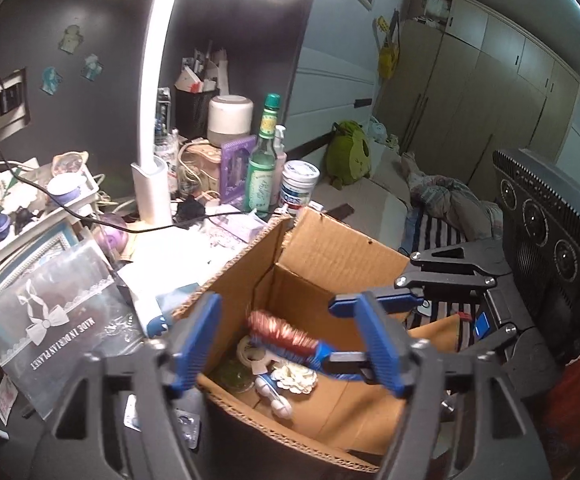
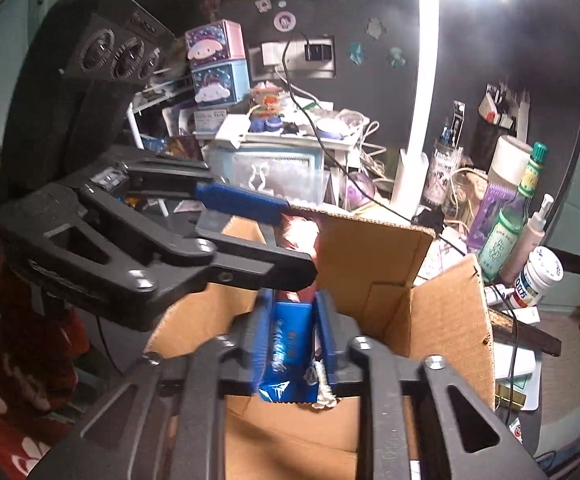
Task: Organize objects
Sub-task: 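Open the right gripper to drop the chocolate bar into the box, then move the empty right gripper back to the blue pill blister pack, then grasp the blister pack of blue pills with the right gripper, then carry the blister pack over the cardboard box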
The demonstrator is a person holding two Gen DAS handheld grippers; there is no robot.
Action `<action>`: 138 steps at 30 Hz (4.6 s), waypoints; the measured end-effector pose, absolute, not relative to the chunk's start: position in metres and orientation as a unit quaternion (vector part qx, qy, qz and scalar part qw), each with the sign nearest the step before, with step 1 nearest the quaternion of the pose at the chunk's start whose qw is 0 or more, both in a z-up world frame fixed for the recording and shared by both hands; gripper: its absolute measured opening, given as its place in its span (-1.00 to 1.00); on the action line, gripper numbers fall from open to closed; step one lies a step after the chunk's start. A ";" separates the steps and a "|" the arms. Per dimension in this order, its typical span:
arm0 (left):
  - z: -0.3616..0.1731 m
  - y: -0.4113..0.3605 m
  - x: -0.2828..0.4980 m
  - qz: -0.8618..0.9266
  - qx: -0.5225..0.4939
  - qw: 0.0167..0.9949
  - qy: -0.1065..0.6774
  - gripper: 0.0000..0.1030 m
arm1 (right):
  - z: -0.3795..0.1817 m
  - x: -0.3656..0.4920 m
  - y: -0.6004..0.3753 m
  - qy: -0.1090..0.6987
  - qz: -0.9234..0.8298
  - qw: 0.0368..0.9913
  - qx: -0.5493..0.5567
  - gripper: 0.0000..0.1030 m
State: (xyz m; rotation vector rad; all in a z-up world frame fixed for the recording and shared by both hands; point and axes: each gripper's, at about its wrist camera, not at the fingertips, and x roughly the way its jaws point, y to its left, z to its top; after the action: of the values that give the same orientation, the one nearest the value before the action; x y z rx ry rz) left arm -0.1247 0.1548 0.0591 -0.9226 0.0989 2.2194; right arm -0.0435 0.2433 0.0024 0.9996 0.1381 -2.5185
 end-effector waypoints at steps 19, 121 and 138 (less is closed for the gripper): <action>0.064 0.052 -0.086 0.903 -0.315 0.292 -0.010 0.67 | 0.012 -0.036 0.202 0.047 -0.907 0.248 0.338 -0.37; 0.049 0.002 -0.059 0.888 -0.322 0.318 -0.081 -0.38 | 0.012 -0.015 0.087 0.132 -0.906 0.296 0.271 -0.22; 0.057 0.144 -0.122 0.852 -0.374 0.365 -0.016 -0.55 | 0.017 -0.032 0.233 0.065 -0.923 0.232 0.299 -0.22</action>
State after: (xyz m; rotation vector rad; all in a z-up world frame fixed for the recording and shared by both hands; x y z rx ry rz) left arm -0.1220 0.1445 0.0570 -0.9620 -0.0414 2.1911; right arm -0.0320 0.2335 0.0171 0.8214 0.1792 -2.5379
